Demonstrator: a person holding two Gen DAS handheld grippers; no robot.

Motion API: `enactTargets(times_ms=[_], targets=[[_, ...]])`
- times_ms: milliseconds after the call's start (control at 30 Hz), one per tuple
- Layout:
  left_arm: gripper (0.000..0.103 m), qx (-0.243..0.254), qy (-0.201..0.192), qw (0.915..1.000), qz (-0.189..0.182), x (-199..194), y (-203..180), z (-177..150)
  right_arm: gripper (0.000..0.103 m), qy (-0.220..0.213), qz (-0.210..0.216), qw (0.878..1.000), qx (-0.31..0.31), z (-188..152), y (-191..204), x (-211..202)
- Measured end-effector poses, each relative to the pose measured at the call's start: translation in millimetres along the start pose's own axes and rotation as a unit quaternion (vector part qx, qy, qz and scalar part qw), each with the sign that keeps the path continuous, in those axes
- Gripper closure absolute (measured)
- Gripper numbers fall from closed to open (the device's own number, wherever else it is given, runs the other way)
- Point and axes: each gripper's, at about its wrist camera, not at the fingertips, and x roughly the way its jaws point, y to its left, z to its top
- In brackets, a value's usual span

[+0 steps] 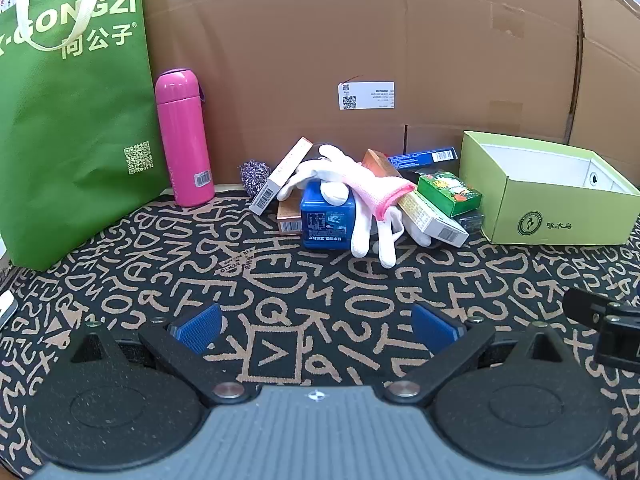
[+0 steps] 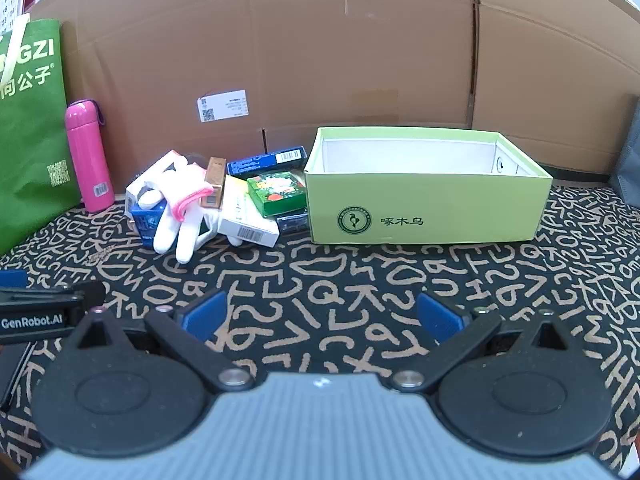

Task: Organize objects
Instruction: 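Reach both tools into the pile of items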

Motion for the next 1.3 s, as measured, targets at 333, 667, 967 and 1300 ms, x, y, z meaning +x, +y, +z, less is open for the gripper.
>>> enactTargets(times_ms=[333,667,967,1300], targets=[[0.0,0.0,0.012,0.9999,0.002,16.5,5.1,4.6,0.0,0.004,0.011,1.0,0.009,2.4,2.5,13.5],[0.0,-0.01,0.021,0.9992,-0.031,35.0,17.2,14.4,0.0,0.002,0.051,0.999,0.001,6.5,9.9,32.2],[0.0,-0.016,0.002,0.9971,-0.074,66.0,23.5,57.0,0.0,-0.014,0.107,0.991,-0.083,25.2,41.3,97.6],[0.039,-0.023,0.033,0.9924,-0.116,136.3,9.9,101.2,0.053,0.017,0.108,0.991,-0.08,45.4,59.1,171.8]])
